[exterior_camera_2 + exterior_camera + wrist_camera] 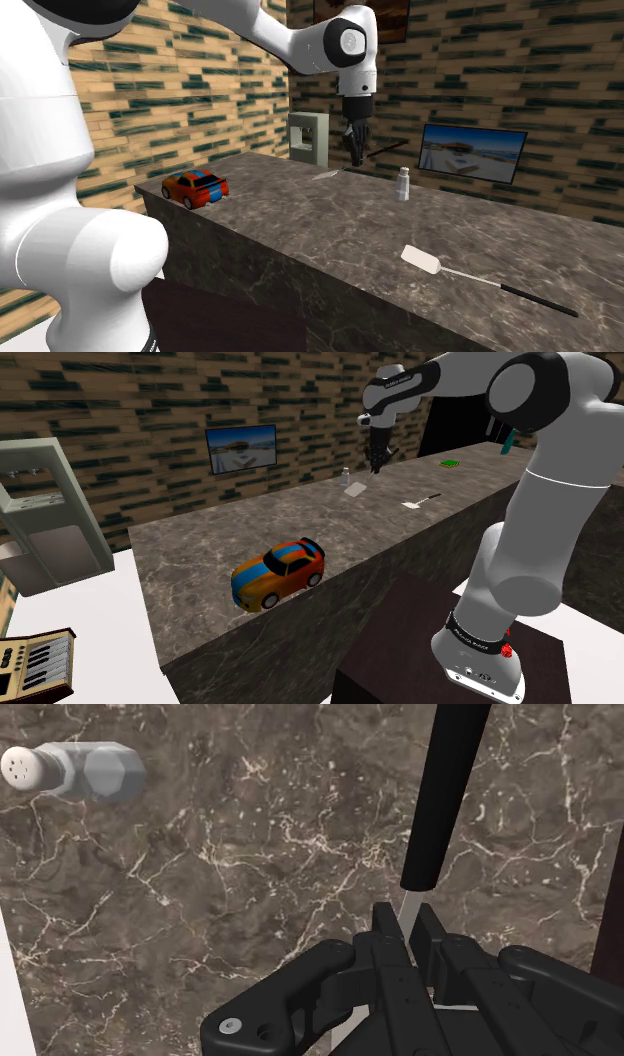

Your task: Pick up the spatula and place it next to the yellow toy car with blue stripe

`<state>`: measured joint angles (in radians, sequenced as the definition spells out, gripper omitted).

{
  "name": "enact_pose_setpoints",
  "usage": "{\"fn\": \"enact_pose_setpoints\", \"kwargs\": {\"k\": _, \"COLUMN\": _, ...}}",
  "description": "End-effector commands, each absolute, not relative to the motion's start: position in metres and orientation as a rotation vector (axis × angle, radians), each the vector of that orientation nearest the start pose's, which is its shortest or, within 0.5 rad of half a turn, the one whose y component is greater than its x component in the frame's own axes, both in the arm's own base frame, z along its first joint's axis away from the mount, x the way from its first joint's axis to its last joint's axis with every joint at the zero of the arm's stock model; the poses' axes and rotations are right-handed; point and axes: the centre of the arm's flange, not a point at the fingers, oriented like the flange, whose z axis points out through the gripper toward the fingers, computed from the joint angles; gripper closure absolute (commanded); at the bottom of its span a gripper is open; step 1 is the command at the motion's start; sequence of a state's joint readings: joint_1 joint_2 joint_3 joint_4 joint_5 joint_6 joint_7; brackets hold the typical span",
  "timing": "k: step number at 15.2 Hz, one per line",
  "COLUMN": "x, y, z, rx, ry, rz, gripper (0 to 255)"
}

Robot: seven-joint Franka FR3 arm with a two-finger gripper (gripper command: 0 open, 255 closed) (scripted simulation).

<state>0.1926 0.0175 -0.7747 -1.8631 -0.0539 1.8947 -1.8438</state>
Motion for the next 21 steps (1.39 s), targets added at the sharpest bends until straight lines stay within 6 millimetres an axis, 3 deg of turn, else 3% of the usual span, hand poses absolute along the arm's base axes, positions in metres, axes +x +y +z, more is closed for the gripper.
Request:
{"fn": "enact_pose_setpoints", "kwargs": {"k": 1, "x": 0.482, "y": -0.296, "z": 0.508, "rx": -2.552, "ry": -1.897, "rz": 0.084, "gripper": 255}}
{"fn": "enact_pose_setpoints", "kwargs": {"k": 21, "x": 0.61, "y": -0.064, "z": 0.508, "rx": -2.552, "ry": -1.897, "rz": 0.084, "gripper": 255}}
